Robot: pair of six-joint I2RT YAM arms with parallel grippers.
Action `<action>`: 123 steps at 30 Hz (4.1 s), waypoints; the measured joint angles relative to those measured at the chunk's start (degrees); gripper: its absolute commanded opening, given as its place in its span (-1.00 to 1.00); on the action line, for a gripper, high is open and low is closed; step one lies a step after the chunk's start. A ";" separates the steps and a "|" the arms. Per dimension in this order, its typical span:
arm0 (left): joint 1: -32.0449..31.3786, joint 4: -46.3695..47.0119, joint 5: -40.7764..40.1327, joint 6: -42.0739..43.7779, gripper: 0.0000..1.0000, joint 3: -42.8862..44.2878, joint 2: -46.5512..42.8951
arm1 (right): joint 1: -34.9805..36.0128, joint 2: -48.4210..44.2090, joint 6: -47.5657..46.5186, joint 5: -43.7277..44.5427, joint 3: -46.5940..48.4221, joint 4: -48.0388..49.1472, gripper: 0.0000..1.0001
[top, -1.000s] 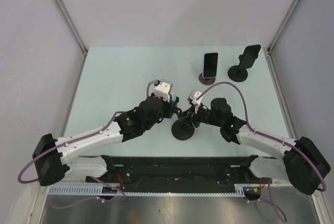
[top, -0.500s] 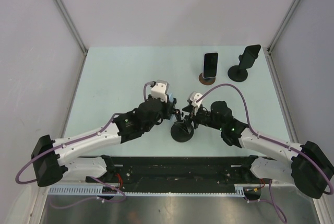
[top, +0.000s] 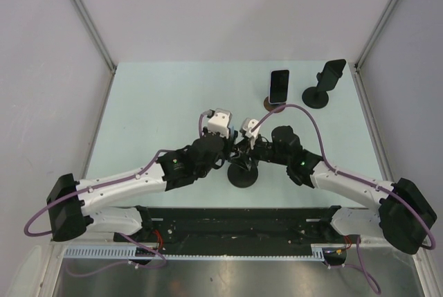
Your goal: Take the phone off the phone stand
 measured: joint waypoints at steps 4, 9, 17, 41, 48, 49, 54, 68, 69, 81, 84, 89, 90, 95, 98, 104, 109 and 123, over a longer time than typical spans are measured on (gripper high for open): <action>0.13 -0.09 0.26 1.77 -0.99 0.24 0.11 | -1.40 0.31 -2.34 -1.33 0.61 -0.92 -1.00; 0.04 -0.09 0.87 2.89 -0.99 0.26 0.04 | -2.05 0.33 -2.97 -2.86 0.79 -1.66 -1.00; 1.27 0.68 5.79 6.08 -0.99 -0.50 -1.25 | -5.05 0.07 -3.54 -9.35 0.92 -2.99 -1.00; 8.70 -6.16 14.97 12.39 -1.00 -3.65 -9.75 | -10.71 0.24 -3.17 -11.61 1.16 -2.89 -1.00; 8.70 -6.64 12.39 11.58 -0.99 -3.65 -10.93 | -10.69 -1.09 -2.05 -7.48 0.20 -2.47 -1.00; 8.70 -6.73 11.67 11.37 -1.00 -3.65 -11.39 | -10.69 -1.62 -1.86 -6.45 -0.31 -2.16 -1.00; 9.18 -7.89 8.50 10.08 -0.99 -3.65 -13.70 | -10.75 -5.11 -0.48 0.35 -3.69 -0.24 -1.00; 15.28 -13.35 6.43 3.78 -0.99 -3.65 -17.55 | -12.83 -10.01 2.34 20.20 -10.03 5.35 -0.86; 15.74 -13.68 6.47 3.34 -0.99 -3.65 -17.66 | -12.85 -10.19 2.38 21.11 -10.43 5.79 -0.76; 17.70 -15.98 8.35 -1.25 -0.99 -3.65 -17.62 | -12.81 -12.31 2.86 24.65 -11.30 4.66 -0.91; 17.81 -16.00 8.79 -1.70 -0.99 -3.65 -17.62 | -12.79 -12.22 3.15 24.63 -11.41 5.03 -1.00; 17.84 -16.35 9.09 -1.75 -0.99 -3.65 -17.66 | -11.96 -9.77 3.19 24.17 -11.54 8.94 -1.00; 17.88 -16.52 9.14 -1.75 -1.00 -3.65 -17.70 | -11.67 -8.72 3.19 24.02 -11.54 10.16 -1.00; 18.12 -17.42 9.14 -1.73 -1.00 -3.65 -18.12 | -10.97 -2.34 2.95 23.28 -10.08 16.79 -1.00; 18.21 -17.97 9.11 -1.73 -1.00 -3.65 -18.67 | -10.80 3.93 2.73 21.81 -6.97 20.70 -1.00; 18.40 -18.58 9.09 -1.79 -1.00 -3.65 -19.80 | -10.45 18.16 2.51 17.97 4.31 23.76 -1.00; 18.45 -19.65 9.11 -2.12 -0.99 -3.65 -21.14 | -10.05 30.08 2.54 14.32 15.65 25.83 -1.00; 18.75 -23.17 9.18 -3.21 -0.99 -3.58 -23.78 | -5.55 53.77 1.97 7.65 44.22 26.45 -0.34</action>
